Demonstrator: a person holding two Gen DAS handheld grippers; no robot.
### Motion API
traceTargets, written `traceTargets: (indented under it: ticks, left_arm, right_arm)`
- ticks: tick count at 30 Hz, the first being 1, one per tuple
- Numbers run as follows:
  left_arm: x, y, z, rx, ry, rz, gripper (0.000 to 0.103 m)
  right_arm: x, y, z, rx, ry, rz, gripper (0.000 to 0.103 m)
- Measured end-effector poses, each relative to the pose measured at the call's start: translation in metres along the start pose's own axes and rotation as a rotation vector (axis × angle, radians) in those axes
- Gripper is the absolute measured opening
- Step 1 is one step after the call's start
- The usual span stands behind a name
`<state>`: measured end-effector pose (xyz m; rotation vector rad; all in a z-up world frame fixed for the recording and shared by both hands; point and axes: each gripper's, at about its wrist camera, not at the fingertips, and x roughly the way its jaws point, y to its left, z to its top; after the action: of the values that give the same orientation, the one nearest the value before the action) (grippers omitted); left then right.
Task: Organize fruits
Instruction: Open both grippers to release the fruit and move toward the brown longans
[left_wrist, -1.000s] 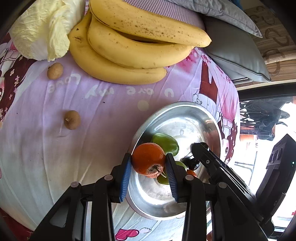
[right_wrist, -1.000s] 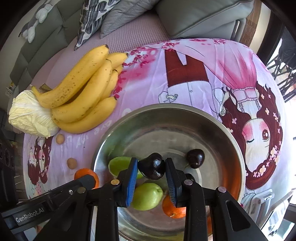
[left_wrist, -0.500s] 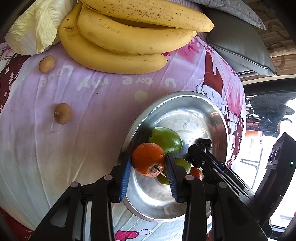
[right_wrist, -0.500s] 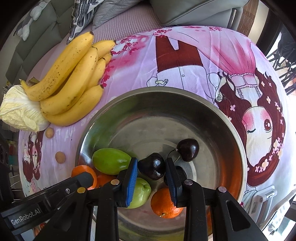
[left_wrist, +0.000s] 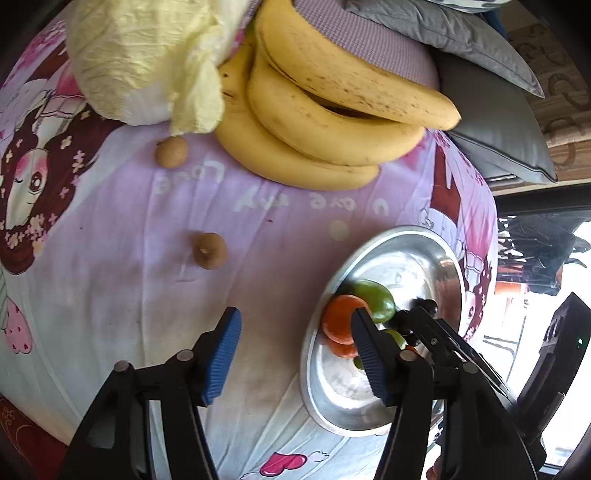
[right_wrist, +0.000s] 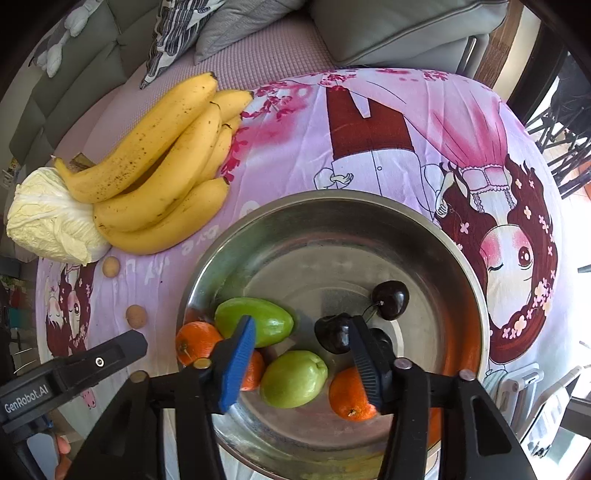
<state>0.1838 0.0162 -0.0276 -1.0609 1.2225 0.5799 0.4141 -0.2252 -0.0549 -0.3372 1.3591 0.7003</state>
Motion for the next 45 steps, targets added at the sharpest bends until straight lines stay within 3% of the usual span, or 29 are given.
traceTargets:
  ticks: [1, 8, 11, 20, 29, 39, 45]
  left_arm:
    - [-0.003, 0.008, 0.002, -0.014, -0.008, 0.018, 0.068]
    - [-0.025, 0.064, 0.015, -0.098, -0.069, 0.135, 0.084]
    - [-0.035, 0.086, 0.023, -0.116, -0.105, 0.175, 0.097]
    - [-0.067, 0.145, 0.044, -0.129, -0.182, 0.265, 0.098]
    - [-0.077, 0.188, 0.056, -0.118, -0.185, 0.259, 0.098]
    - [-0.059, 0.215, 0.077, -0.131, -0.151, 0.245, 0.098]
    - [-0.051, 0.219, 0.081, -0.126, -0.136, 0.239, 0.098]
  right_arm:
    - [-0.001, 0.005, -0.001, -0.008, -0.003, 0.0, 0.078]
    - [0.0, 0.045, -0.006, -0.064, -0.008, 0.003, 0.093]
    - [0.0, 0.062, -0.006, -0.089, -0.015, 0.01, 0.103]
    - [0.004, 0.12, 0.001, -0.153, -0.028, 0.045, 0.103]
    - [0.026, 0.168, -0.003, -0.213, -0.001, 0.062, 0.103]
    - [0.051, 0.187, -0.01, -0.224, 0.032, 0.046, 0.103]
    - [0.067, 0.199, -0.016, -0.242, 0.047, 0.025, 0.097]
